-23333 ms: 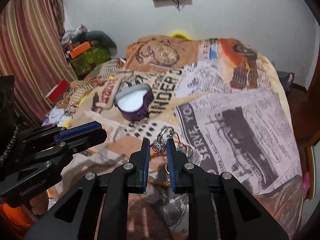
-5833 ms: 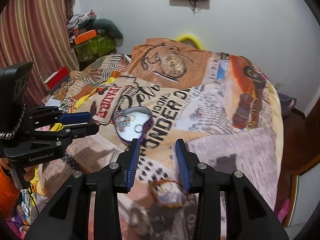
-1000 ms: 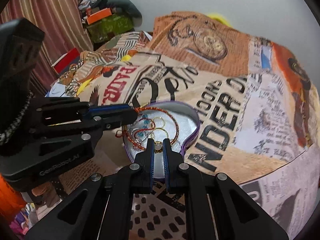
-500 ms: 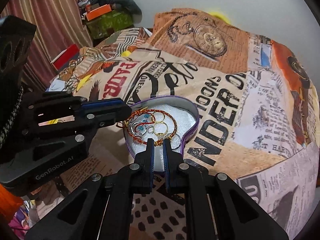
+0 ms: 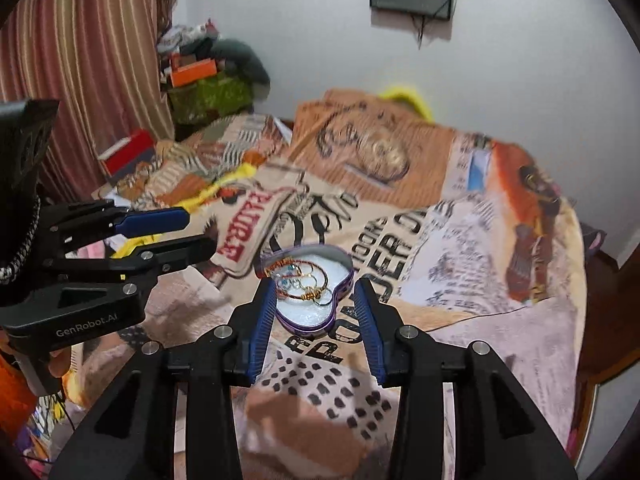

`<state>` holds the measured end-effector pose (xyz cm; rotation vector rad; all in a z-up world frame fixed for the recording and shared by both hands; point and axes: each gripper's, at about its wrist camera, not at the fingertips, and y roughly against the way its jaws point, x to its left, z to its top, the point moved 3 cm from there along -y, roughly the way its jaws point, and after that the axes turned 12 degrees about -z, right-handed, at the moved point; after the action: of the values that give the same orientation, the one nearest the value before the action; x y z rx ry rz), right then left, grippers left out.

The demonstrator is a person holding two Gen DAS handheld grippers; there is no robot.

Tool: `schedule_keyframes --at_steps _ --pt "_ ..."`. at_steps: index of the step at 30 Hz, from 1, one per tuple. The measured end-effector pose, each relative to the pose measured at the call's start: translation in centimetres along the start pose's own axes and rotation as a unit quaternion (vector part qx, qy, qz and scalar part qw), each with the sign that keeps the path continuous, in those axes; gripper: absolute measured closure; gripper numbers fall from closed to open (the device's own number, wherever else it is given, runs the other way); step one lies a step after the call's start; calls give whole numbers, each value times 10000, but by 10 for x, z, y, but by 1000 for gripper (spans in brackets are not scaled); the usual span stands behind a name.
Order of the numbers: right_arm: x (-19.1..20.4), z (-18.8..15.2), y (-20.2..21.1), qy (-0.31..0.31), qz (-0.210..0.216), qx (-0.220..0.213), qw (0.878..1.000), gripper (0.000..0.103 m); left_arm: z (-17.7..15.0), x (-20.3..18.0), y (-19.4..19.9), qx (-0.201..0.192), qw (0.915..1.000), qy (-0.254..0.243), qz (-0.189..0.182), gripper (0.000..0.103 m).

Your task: Organize jewelry

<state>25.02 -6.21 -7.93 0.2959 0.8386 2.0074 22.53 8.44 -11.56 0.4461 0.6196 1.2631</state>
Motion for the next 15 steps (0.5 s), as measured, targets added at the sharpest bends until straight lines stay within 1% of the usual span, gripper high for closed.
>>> schedule_keyframes --at_steps 4,6,8,9,10,11,12,13,15 --pt "-3 5 43 -130 -132 -489 9986 66 4 -24 41 -403 9989 -232 47 65" --pt "-5 9 71 -212 -229 -833 9960 66 8 -36 63 -650 9974 -320 58 65" --pt "-6 12 99 -296 -320 -1189 9920 66 12 -49 90 -985 9943 -399 85 65" --pt "-4 12 107 -328 -353 -1302 9903 66 14 -55 102 -1142 9925 -432 99 65" --pt "-5 13 120 -373 -392 -1473 9876 66 15 -63 120 -1401 9889 -476 123 65" --pt "-4 13 136 -420 -429 -1685 9839 66 16 -68 131 -1567 9863 -501 134 64" --pt "-3 13 147 -446 -456 -1839 9809 66 16 -75 147 -1793 9822 -543 149 61" --pt "-1 13 164 -479 -504 -2073 9758 66 16 -80 155 -1917 9796 -573 162 61" --pt "3 11 187 -549 -544 -2396 9678 66 14 -92 178 -2236 9722 -668 213 60"
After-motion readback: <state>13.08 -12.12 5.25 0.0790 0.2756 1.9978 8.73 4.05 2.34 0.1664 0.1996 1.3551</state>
